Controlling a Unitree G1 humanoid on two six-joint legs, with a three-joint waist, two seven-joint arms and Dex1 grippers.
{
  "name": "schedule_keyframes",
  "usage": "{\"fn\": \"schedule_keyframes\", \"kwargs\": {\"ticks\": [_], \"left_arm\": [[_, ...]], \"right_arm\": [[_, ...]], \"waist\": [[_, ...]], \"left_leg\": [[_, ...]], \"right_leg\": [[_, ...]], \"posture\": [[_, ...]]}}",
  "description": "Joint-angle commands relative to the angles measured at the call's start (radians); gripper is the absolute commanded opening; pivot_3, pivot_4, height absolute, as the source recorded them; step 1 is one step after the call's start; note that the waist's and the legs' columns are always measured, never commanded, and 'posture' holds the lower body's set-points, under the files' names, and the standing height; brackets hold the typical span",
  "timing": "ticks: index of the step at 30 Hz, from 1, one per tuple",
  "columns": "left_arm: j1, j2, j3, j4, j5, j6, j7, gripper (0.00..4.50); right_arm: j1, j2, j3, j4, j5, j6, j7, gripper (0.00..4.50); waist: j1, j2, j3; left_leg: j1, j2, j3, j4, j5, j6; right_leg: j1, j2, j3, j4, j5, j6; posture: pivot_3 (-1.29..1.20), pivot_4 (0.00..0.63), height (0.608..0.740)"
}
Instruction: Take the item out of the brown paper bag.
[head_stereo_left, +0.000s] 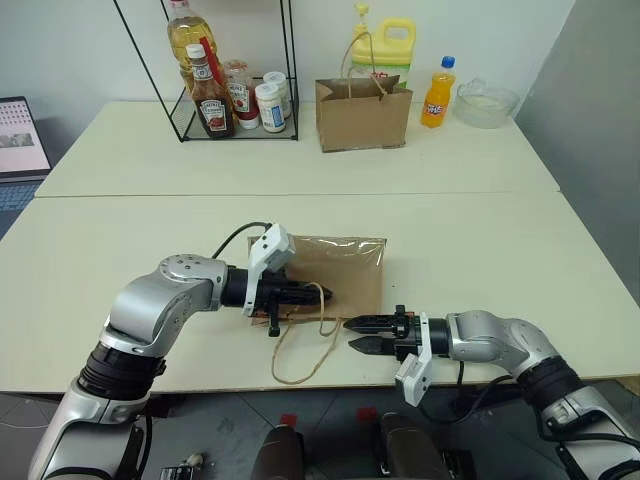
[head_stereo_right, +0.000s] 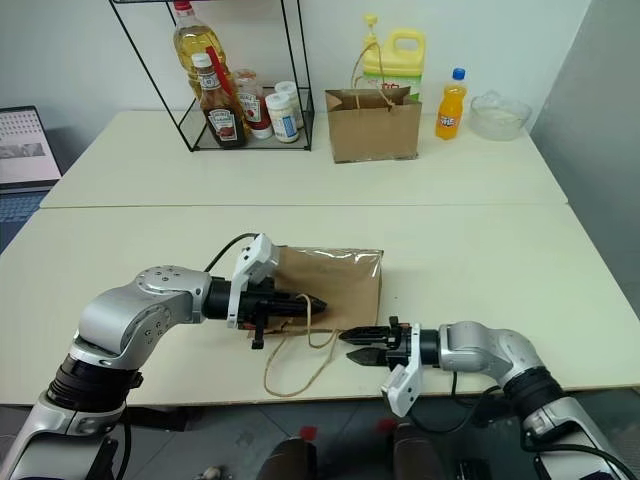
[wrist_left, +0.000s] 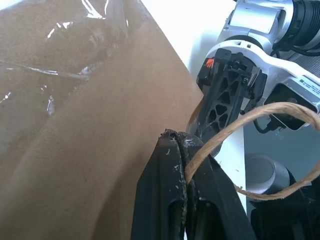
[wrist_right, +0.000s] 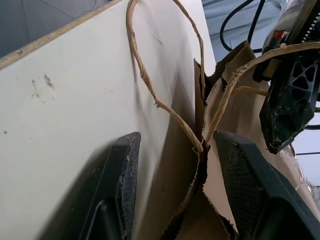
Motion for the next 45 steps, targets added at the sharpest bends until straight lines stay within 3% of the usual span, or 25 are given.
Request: {"fn": "schedule_keyframes", "kwargs": {"ticks": [1, 2, 14, 20, 26, 33, 36, 39, 45], "left_arm": [[-0.021, 0.001, 0.029, -0.031, -0.026, 0.002, 0.006, 0.00], [-0.020, 0.001, 0.030, -0.033, -0.027, 0.003, 0.007, 0.00], [-0.029, 0.004, 0.038, -0.031, -0.032, 0.008, 0.014, 0.00], [-0.022, 0.006, 0.039, -0.042, -0.043, 0.013, 0.023, 0.00], [-0.027, 0.001, 0.039, -0.038, -0.046, 0.016, 0.028, 0.00], [-0.015, 0.007, 0.038, -0.053, -0.053, 0.017, 0.027, 0.00], [-0.016, 0.008, 0.039, -0.049, -0.053, 0.013, 0.029, 0.00], [-0.018, 0.008, 0.040, -0.044, -0.051, 0.007, 0.028, 0.00], [-0.028, 0.006, 0.047, -0.011, -0.042, -0.007, 0.030, 0.00]], "right_arm": [[0.004, -0.018, 0.043, 0.026, -0.037, -0.006, -0.010, 1.86], [0.000, -0.017, 0.048, 0.027, -0.039, -0.005, -0.018, 1.51], [-0.037, 0.020, 0.113, 0.023, -0.134, 0.014, -0.111, 1.51], [-0.085, 0.060, 0.141, 0.063, -0.194, 0.082, -0.169, 1.51], [-0.133, 0.091, 0.179, 0.099, -0.245, 0.150, -0.225, 1.51], [-0.150, 0.108, 0.222, 0.114, -0.255, 0.198, -0.263, 1.51], [-0.157, 0.105, 0.231, 0.125, -0.223, 0.187, -0.252, 0.96], [-0.158, 0.097, 0.235, 0.124, -0.201, 0.175, -0.241, 0.07], [-0.153, 0.089, 0.239, 0.131, -0.161, 0.159, -0.223, 0.03]], "waist": [[0.000, 0.000, 0.000], [0.000, 0.000, 0.000], [-0.016, -0.004, -0.002], [-0.031, -0.012, -0.007], [-0.046, -0.014, -0.008], [-0.047, -0.014, -0.009], [-0.047, -0.015, -0.009], [-0.047, -0.017, -0.010], [-0.047, -0.019, -0.011]], "left_leg": [[0.000, 0.000, 0.000, 0.000, 0.000, 0.000], [0.000, 0.000, 0.000, 0.000, 0.000, 0.000], [0.002, 0.000, 0.000, -0.001, 0.000, 0.000], [0.005, 0.002, 0.000, -0.002, 0.000, 0.000], [0.017, 0.003, -0.001, -0.003, 0.000, 0.001], [0.020, 0.003, -0.002, -0.003, 0.000, 0.001], [0.020, 0.003, -0.002, -0.003, 0.000, 0.001], [0.022, 0.003, -0.002, -0.004, -0.001, 0.001], [0.023, 0.003, -0.002, -0.005, -0.001, 0.001]], "right_leg": [[0.000, 0.000, 0.000, 0.000, 0.000, 0.000], [0.000, 0.000, 0.000, 0.000, 0.000, 0.000], [0.001, 0.000, 0.000, 0.000, 0.000, 0.000], [0.002, 0.003, 0.002, 0.001, 0.000, -0.001], [0.013, 0.004, 0.002, 0.001, -0.002, -0.004], [0.016, 0.005, 0.002, 0.001, -0.003, -0.005], [0.016, 0.005, 0.002, 0.001, -0.003, -0.005], [0.018, 0.005, 0.002, 0.001, -0.003, -0.005], [0.019, 0.005, 0.002, 0.000, -0.004, -0.006]], "posture": [[0.00, 0.150, 0.740], [0.00, 0.150, 0.740], [0.00, 0.150, 0.740], [0.00, 0.150, 0.740], [0.00, 0.150, 0.740], [0.00, 0.150, 0.740], [0.00, 0.150, 0.740], [0.00, 0.150, 0.740], [0.00, 0.150, 0.740]]}}
